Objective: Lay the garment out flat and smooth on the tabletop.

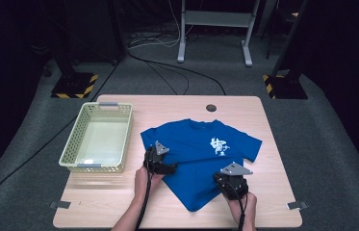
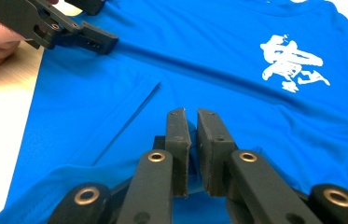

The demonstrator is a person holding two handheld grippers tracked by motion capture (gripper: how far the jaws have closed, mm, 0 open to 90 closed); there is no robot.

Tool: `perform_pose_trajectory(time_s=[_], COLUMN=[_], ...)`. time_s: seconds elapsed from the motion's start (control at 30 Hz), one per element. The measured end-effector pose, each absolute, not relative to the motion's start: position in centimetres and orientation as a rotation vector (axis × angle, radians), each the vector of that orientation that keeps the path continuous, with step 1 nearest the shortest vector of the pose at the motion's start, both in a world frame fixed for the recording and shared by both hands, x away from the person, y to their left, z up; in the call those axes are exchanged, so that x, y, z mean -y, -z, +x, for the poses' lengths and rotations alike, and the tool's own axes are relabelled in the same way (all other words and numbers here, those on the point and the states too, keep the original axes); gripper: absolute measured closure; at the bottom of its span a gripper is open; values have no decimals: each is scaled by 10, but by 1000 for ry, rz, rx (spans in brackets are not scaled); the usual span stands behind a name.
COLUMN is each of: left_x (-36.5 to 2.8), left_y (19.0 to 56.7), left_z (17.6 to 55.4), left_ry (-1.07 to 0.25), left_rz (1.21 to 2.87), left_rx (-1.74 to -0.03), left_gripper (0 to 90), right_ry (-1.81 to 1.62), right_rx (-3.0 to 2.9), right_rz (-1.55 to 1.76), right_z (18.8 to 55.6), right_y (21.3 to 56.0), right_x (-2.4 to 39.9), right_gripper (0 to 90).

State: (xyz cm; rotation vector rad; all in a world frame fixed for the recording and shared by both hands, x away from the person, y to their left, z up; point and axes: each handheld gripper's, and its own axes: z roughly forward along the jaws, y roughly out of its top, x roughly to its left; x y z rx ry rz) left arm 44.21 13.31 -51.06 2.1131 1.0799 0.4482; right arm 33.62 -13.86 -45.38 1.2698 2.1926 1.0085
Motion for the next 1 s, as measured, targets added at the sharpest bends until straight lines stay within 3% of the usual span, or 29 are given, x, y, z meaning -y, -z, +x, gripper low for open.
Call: perform_pose_trajectory(time_s=[1.0], left_x=[-133], left_y=[511], left_z=[442], left_ry=[-448], left_rz=[2112], left_rx=[-1080], left_gripper=[152], right_ry=[-984], right_rx=[-2128], right_rz=[1337], right_z=[288], right_y=[449], right_x=[173], right_gripper=[833])
